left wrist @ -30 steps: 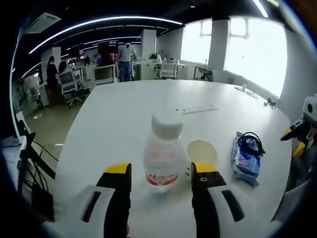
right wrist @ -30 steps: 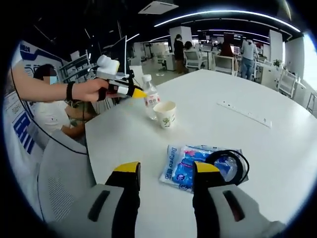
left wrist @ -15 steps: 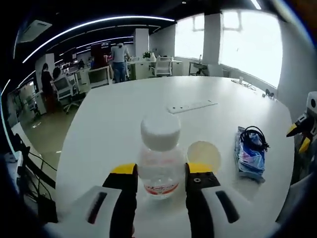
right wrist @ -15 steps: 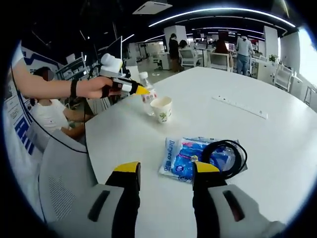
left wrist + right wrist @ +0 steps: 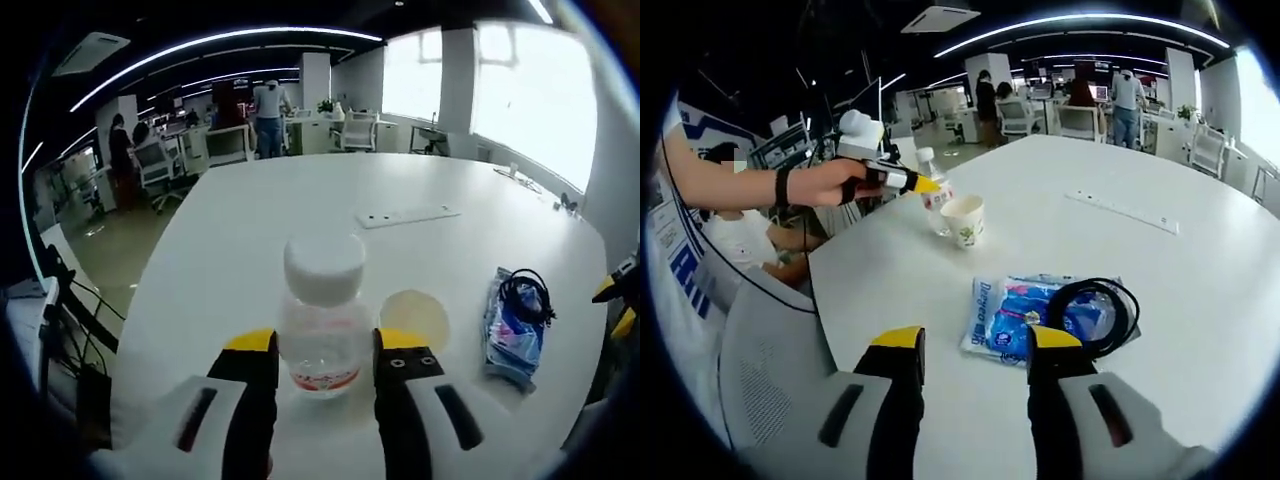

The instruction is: Arrange the tabletop items into an orderly group along one side of the table until the central work area is clear of visible clutter.

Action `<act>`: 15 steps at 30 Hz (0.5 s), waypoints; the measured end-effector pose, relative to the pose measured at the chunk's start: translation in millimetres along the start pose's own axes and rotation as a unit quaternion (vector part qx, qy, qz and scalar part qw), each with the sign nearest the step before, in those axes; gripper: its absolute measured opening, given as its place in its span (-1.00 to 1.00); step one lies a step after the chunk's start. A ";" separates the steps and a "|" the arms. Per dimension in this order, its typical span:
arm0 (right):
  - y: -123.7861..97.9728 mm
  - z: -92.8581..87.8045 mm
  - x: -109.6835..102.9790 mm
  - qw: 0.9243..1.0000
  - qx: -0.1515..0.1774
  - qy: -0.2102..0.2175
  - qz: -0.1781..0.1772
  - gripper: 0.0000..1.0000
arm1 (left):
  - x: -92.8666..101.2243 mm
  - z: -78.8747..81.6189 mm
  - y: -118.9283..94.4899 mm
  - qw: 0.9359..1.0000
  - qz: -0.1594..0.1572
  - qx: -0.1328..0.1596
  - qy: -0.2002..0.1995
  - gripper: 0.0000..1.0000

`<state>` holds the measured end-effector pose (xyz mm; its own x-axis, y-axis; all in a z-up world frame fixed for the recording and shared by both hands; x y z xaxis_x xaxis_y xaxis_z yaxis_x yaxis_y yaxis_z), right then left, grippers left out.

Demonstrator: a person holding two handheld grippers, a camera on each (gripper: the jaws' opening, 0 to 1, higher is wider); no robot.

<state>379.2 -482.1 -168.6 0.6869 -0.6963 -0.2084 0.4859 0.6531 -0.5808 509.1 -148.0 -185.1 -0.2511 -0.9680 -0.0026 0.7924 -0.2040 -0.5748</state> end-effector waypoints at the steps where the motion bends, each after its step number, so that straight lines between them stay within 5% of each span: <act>1: 0.2 0.0 0.0 1.000 0.000 0.000 0.000 -0.22 | 1.2 0.2 0.1 1.000 0.002 -0.001 -0.001 -0.28; 15: -5.0 -5.8 3.8 1.000 0.002 0.007 -0.003 -0.25 | 8.9 0.2 -1.2 0.999 0.035 -0.008 -0.019 -0.27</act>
<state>376.3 -489.8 -171.1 0.6770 -0.7037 -0.2157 0.4921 0.6507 -0.5783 506.1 -156.4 -184.2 -0.1747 -0.9845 -0.0120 0.7979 -0.1344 -0.5876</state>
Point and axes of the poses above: the point that each gripper's makers call its tool centre point, and the gripper's own axes: y roughly forward along the fingers, x roughly to its right, z roughly out of its top, the point moved 8 cm from there along -y, roughly backward along the fingers, and after that the axes turned 2 degrees about y, right-handed, at the moved point
